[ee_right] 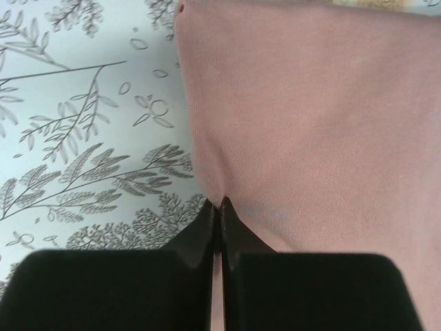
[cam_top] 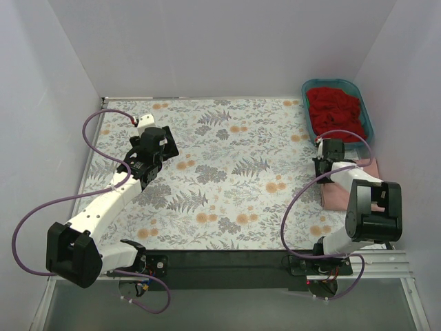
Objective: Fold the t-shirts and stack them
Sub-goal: Neatly place the folded tshirt to the corner, then reset both grippers
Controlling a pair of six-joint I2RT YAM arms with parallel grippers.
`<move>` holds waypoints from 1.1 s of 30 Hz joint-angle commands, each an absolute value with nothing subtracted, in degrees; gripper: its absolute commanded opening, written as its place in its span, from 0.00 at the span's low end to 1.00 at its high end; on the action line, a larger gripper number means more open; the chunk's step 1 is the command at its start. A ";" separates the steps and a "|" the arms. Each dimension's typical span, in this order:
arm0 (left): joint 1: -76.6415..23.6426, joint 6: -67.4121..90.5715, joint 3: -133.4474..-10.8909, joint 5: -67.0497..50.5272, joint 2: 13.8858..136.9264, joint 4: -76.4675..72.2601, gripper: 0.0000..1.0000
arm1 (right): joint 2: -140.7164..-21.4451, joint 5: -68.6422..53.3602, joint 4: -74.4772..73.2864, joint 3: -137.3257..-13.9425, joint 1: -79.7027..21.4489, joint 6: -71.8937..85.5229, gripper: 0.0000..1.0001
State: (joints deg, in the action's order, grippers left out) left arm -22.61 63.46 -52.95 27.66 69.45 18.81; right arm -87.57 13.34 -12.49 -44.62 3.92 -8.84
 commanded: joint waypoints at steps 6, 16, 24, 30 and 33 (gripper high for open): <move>-22.32 62.93 -52.65 27.86 68.73 17.93 0.75 | -84.64 12.12 -14.77 -41.31 2.02 -6.85 0.01; -22.15 63.02 -52.73 27.69 68.47 17.75 0.76 | -78.33 11.25 -17.22 -45.70 1.67 -0.45 0.58; -22.15 64.25 -51.77 27.42 65.13 17.93 0.86 | -62.16 13.00 -20.91 -52.99 1.67 9.31 0.78; -22.06 70.47 -57.21 26.72 55.65 28.02 0.92 | -45.99 18.98 -29.00 -61.69 1.67 15.29 0.98; -22.15 73.29 -58.10 26.98 47.49 33.21 0.94 | -37.29 21.26 -29.97 -64.51 -0.61 14.68 0.98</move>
State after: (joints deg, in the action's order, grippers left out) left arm -22.33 68.90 -54.72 26.44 55.70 27.24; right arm -43.46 17.06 -26.50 -60.66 1.23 12.49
